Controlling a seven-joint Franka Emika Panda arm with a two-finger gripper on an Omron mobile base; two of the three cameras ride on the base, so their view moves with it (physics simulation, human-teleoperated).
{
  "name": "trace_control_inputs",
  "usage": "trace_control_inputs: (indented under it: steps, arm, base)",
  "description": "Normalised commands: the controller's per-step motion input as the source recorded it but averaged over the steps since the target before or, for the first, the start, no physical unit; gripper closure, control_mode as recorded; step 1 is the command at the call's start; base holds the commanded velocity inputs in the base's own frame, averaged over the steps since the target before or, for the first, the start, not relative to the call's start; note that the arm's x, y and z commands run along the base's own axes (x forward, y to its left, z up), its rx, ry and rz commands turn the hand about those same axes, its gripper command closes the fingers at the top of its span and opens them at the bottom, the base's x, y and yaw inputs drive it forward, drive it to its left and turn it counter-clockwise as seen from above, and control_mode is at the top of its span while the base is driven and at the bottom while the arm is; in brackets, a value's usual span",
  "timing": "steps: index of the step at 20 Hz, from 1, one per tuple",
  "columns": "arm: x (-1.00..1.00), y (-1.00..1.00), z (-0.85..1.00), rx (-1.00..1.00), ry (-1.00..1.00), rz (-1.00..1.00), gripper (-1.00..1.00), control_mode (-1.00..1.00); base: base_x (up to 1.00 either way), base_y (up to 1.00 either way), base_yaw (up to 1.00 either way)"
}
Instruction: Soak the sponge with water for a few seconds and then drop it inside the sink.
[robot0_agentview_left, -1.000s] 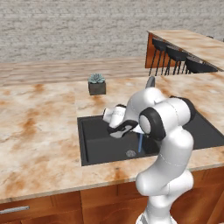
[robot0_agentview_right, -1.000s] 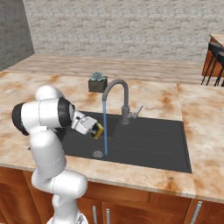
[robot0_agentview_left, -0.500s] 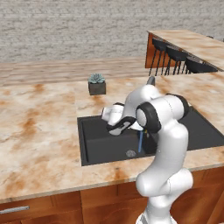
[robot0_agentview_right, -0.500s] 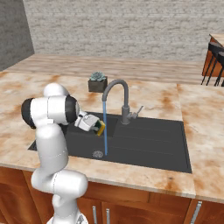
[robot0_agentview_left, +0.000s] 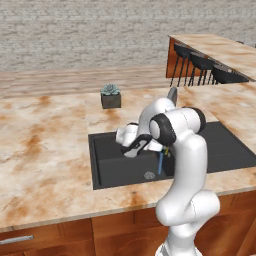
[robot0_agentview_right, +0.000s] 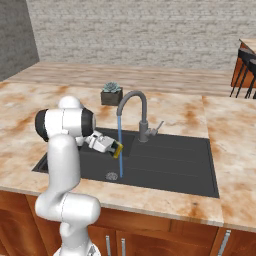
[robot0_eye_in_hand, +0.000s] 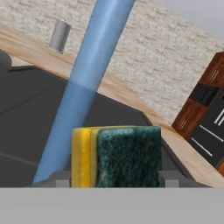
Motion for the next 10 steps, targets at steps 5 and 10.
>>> trace_control_inputs:
  steps: [5,10]
  arm:
    - [0.23,0.00,-0.06,-0.05,0.04,0.00,1.00,-1.00]
    - [0.26,0.00,-0.08,-0.07,0.04,0.00,1.00,-1.00]
  base:
    - [0.00,0.00,0.00]
    - [0.00,0.00,0.00]
